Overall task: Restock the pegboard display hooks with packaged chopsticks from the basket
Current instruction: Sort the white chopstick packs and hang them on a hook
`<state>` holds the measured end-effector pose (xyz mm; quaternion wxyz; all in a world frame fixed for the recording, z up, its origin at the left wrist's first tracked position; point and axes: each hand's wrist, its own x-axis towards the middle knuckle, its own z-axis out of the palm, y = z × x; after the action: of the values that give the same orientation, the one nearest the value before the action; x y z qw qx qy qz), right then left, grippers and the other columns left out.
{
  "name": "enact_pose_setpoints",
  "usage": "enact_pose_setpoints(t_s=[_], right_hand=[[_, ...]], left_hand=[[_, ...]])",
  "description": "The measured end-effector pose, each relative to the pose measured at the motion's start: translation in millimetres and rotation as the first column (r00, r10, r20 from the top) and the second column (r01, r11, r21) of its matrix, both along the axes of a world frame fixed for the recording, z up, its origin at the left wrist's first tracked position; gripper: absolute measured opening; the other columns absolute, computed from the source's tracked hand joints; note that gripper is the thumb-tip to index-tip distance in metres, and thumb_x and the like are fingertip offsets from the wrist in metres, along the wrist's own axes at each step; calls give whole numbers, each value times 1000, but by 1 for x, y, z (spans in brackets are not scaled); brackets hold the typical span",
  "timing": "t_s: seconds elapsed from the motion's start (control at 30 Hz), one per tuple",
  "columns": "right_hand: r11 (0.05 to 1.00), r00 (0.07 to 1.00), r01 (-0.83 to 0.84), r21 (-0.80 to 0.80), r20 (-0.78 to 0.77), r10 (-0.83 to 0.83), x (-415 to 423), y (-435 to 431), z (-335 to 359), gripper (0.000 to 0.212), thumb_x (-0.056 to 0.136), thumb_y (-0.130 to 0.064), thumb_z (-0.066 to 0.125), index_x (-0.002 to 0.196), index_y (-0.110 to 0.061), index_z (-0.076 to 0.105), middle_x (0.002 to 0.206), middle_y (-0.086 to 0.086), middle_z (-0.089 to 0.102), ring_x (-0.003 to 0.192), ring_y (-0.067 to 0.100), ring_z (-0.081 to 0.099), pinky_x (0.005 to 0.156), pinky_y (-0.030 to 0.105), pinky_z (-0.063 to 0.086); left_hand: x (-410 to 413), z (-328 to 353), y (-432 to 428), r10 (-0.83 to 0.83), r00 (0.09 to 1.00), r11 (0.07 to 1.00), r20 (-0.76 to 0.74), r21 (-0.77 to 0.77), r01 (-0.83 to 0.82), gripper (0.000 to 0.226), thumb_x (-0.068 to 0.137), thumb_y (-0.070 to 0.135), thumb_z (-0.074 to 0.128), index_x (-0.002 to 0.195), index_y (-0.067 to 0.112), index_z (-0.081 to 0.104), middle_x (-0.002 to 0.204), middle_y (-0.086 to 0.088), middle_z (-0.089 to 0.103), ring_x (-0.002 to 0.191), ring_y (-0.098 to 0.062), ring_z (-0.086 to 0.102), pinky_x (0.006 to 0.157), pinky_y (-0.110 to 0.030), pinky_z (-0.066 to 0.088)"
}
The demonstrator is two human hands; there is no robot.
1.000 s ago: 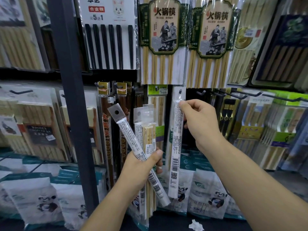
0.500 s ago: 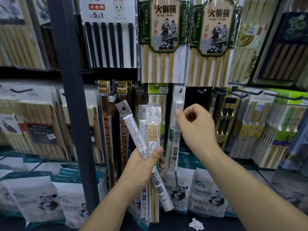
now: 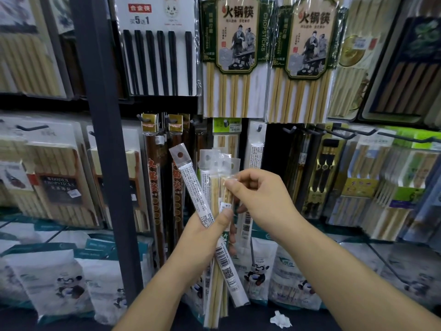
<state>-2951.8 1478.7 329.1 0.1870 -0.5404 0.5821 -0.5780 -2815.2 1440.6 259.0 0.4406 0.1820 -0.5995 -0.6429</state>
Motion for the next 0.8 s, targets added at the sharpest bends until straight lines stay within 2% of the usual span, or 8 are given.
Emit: enact_pose_setpoints(t_s=[0.17,0.3,0.37,0.47,0.57,0.63,0.7,0.8], right_hand=[[996,996,56,-63,67,-51,-2,0,0,7,93,-24,73,88,-20,74,72,0,71,58,5,63,55,25,56],[984,976,114,-138,199,-85,-12,0,12,14,97,-21,69,84,-21,75,71,-1,71,60,8,65,53,23,55],[969,969,174,-177,208,-136,-20,-2,22,17,98,-22,68,83,-24,75,70,-2,71,61,8,63,53,23,54],[955,966,228,-188,167,-198,-29,-6,35,16,99,-27,67,86,-28,77,71,-8,71,65,5,63,63,27,57],[956,961,247,-158,167,-221,-30,-11,42,21,100,-32,64,88,-23,79,75,-7,73,75,7,67,82,33,59],[960,955,246,-137,206,-215,-28,-13,44,25,101,-31,63,85,-18,79,81,7,75,77,13,68,89,40,60],[963,950,235,-131,242,-199,-26,-13,47,28,100,-30,64,83,-14,78,83,16,72,76,20,65,91,50,58],[965,942,229,-131,278,-186,-26,-14,48,31,100,-30,64,82,-7,75,76,13,63,73,23,59,91,56,57]], left_hand=[[-1,-1,0,21,999,999,-48,47,-19,27,90,56,65,106,38,76,88,-1,78,73,-19,76,60,-34,62],[-1,-1,-3,104,994,994,-40,38,-102,24,94,51,61,111,43,76,113,10,78,101,-9,75,77,-26,61],[0,-2,-5,164,986,984,-3,71,-163,23,88,53,63,93,38,79,94,9,77,87,-8,74,77,-26,59],[1,-2,-5,137,990,981,-17,139,-134,29,88,47,65,75,23,75,69,-6,64,62,-20,65,61,-33,60],[0,0,-3,123,992,983,-21,143,-118,28,88,46,66,73,24,75,70,-6,64,63,-21,65,60,-33,59],[0,-1,-3,131,991,983,-3,132,-129,30,87,49,66,71,25,73,70,-6,66,63,-22,66,62,-33,60],[-1,-2,-3,135,991,983,3,125,-134,30,87,49,66,70,26,73,71,-5,66,64,-21,67,62,-34,61],[-1,-3,-3,131,991,985,2,112,-130,29,88,47,65,69,26,73,70,-3,67,63,-20,67,61,-33,61]])
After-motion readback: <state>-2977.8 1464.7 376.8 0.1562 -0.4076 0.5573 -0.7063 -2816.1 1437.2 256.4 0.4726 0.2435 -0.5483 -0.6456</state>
